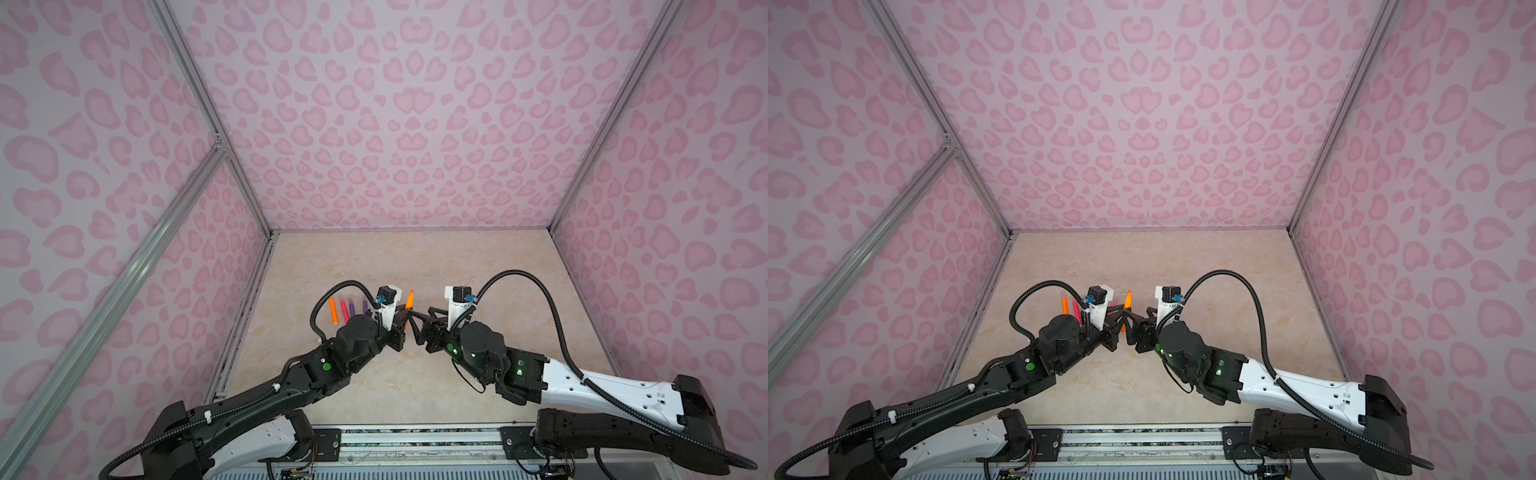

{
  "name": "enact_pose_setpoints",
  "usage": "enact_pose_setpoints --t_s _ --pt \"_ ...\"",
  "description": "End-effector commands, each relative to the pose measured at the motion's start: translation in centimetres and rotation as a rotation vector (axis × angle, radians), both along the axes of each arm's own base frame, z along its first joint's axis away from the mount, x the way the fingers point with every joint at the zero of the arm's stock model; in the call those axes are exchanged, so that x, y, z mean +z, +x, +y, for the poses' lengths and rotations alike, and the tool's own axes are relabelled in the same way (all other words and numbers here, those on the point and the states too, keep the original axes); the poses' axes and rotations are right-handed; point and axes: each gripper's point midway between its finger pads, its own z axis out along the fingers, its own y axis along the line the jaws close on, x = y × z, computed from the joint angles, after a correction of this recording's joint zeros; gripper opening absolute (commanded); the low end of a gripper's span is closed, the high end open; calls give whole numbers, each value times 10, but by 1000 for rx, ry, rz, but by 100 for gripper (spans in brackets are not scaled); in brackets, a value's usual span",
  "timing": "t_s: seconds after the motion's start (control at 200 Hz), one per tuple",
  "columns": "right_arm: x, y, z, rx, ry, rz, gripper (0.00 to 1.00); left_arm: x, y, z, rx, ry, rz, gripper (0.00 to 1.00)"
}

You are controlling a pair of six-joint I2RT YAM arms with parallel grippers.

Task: Insert the pens into the pen caps
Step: 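Bring the right gripper fingers around the orange highlighter tip while left holds it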

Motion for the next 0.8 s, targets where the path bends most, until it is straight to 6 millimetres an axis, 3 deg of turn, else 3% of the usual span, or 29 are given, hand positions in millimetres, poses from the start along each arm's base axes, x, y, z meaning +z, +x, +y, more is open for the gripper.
enact_pose_setpoints --t_s 0.0,0.27,0.795 --pt "5 8 -4 -58 33 -31 69 19 -13 -11 -99 -69 -64 3" --pt "7 19 -1 -56 54 -8 52 20 -24 -24 -196 -71 -68 3" --pt "1 23 7 -44 31 26 20 16 -22 -28 -194 -44 -58 3"
